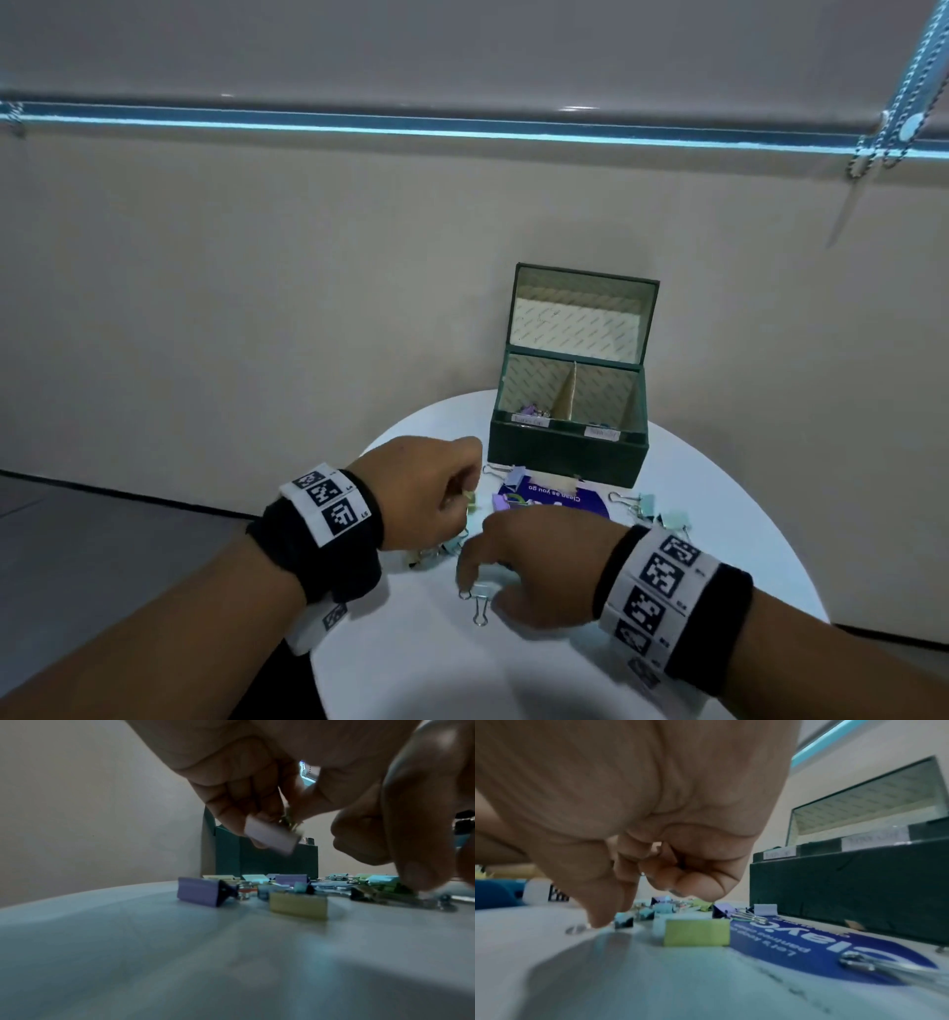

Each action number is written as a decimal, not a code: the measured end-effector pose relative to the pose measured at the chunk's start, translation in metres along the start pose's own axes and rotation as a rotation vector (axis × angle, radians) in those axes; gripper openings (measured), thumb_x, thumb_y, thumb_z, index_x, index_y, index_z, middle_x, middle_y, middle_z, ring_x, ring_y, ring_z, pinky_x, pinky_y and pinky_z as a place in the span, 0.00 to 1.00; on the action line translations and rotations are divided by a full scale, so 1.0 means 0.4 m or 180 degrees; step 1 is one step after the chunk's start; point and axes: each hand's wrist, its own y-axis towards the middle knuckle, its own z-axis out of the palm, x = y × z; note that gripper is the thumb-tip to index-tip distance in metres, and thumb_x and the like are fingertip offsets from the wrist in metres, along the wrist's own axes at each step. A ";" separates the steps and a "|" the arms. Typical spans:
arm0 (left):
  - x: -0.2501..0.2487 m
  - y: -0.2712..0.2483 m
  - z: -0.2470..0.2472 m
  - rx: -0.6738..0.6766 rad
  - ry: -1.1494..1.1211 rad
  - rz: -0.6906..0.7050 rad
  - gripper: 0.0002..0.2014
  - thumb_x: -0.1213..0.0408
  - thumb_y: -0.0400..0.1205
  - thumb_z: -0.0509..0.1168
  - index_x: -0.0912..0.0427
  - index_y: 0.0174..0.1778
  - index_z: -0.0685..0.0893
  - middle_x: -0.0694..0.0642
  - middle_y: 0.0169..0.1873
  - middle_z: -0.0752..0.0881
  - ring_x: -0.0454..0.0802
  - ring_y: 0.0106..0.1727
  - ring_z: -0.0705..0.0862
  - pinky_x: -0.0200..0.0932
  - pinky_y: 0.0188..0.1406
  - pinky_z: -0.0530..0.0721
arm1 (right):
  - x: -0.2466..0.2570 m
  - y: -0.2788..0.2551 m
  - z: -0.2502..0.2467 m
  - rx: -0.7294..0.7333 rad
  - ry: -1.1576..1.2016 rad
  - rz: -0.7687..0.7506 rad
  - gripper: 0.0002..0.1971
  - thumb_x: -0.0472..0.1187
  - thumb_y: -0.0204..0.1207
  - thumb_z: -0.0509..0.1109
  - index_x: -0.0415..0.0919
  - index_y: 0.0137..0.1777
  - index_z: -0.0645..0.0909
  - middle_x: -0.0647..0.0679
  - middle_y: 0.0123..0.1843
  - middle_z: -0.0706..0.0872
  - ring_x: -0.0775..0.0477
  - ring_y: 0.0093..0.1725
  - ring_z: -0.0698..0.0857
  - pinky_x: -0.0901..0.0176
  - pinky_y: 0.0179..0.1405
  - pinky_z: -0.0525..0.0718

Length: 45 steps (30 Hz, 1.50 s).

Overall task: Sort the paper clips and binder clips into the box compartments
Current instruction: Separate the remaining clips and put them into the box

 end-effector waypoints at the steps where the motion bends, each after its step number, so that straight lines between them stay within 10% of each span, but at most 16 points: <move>1: -0.001 0.001 0.002 0.0070 -0.0028 0.0018 0.09 0.58 0.80 0.61 0.40 0.53 0.73 0.43 0.37 0.84 0.43 0.35 0.79 0.44 0.39 0.81 | 0.001 0.003 0.004 0.0046 -0.0086 -0.0015 0.14 0.46 0.77 0.68 0.62 0.61 0.80 0.56 0.56 0.84 0.47 0.54 0.84 0.49 0.54 0.86; 4: -0.001 0.003 0.003 0.0183 -0.0039 0.0115 0.15 0.58 0.87 0.57 0.35 0.66 0.76 0.38 0.51 0.85 0.40 0.46 0.82 0.39 0.51 0.80 | -0.009 0.002 0.011 0.0018 -0.0074 0.0034 0.11 0.48 0.77 0.69 0.59 0.58 0.81 0.56 0.52 0.85 0.47 0.50 0.84 0.51 0.52 0.86; 8: 0.010 0.004 0.005 0.0000 -0.0023 0.0296 0.13 0.59 0.85 0.59 0.41 0.59 0.85 0.39 0.51 0.85 0.40 0.51 0.83 0.40 0.54 0.80 | -0.034 -0.019 -0.029 -0.0081 0.0430 0.0295 0.10 0.51 0.73 0.72 0.53 0.51 0.79 0.57 0.39 0.80 0.57 0.38 0.77 0.57 0.44 0.82; 13: 0.001 0.000 0.000 -0.0237 -0.0097 0.0299 0.14 0.61 0.86 0.58 0.41 0.63 0.82 0.38 0.49 0.84 0.38 0.46 0.82 0.35 0.48 0.77 | -0.127 -0.006 -0.160 -0.1176 0.1036 0.0928 0.07 0.47 0.77 0.73 0.50 0.44 0.77 0.56 0.37 0.81 0.57 0.34 0.77 0.62 0.37 0.80; 21: -0.005 0.004 -0.005 -0.0392 -0.0736 -0.0043 0.27 0.57 0.88 0.60 0.28 0.74 0.53 0.35 0.50 0.81 0.33 0.44 0.83 0.32 0.48 0.82 | -0.148 0.063 -0.265 -0.1589 -0.0031 0.1389 0.21 0.50 0.78 0.71 0.56 0.71 0.78 0.54 0.75 0.76 0.47 0.74 0.74 0.43 0.74 0.76; 25: 0.000 0.004 0.004 -0.0792 -0.0991 0.0114 0.40 0.61 0.85 0.66 0.15 0.68 0.45 0.34 0.49 0.82 0.33 0.44 0.86 0.33 0.45 0.84 | -0.065 0.065 -0.189 -0.1232 0.1204 0.0777 0.10 0.48 0.78 0.74 0.52 0.58 0.84 0.59 0.52 0.87 0.60 0.48 0.85 0.60 0.55 0.86; 29: 0.009 0.005 0.017 -0.1105 -0.1040 0.0348 0.45 0.66 0.81 0.69 0.19 0.71 0.45 0.33 0.54 0.77 0.35 0.40 0.88 0.36 0.39 0.86 | -0.048 0.090 -0.100 -0.1089 0.2574 0.0722 0.10 0.40 0.77 0.76 0.42 0.57 0.83 0.43 0.50 0.92 0.46 0.48 0.92 0.47 0.55 0.91; 36: 0.000 -0.004 0.010 -0.0970 -0.0656 0.0172 0.47 0.42 0.78 0.70 0.21 0.73 0.35 0.29 0.56 0.74 0.32 0.47 0.82 0.30 0.47 0.81 | -0.057 0.066 -0.097 -0.1740 0.4321 0.0969 0.04 0.31 0.81 0.72 0.29 0.51 0.84 0.36 0.41 0.90 0.44 0.38 0.89 0.53 0.42 0.92; 45: -0.010 0.001 -0.010 -0.0638 -0.0528 -0.0024 0.12 0.47 0.85 0.58 0.31 0.63 0.65 0.40 0.43 0.86 0.38 0.42 0.83 0.43 0.44 0.83 | -0.071 0.048 -0.093 -0.1798 0.4244 0.0977 0.04 0.35 0.80 0.74 0.33 0.50 0.88 0.38 0.43 0.90 0.47 0.37 0.89 0.55 0.39 0.90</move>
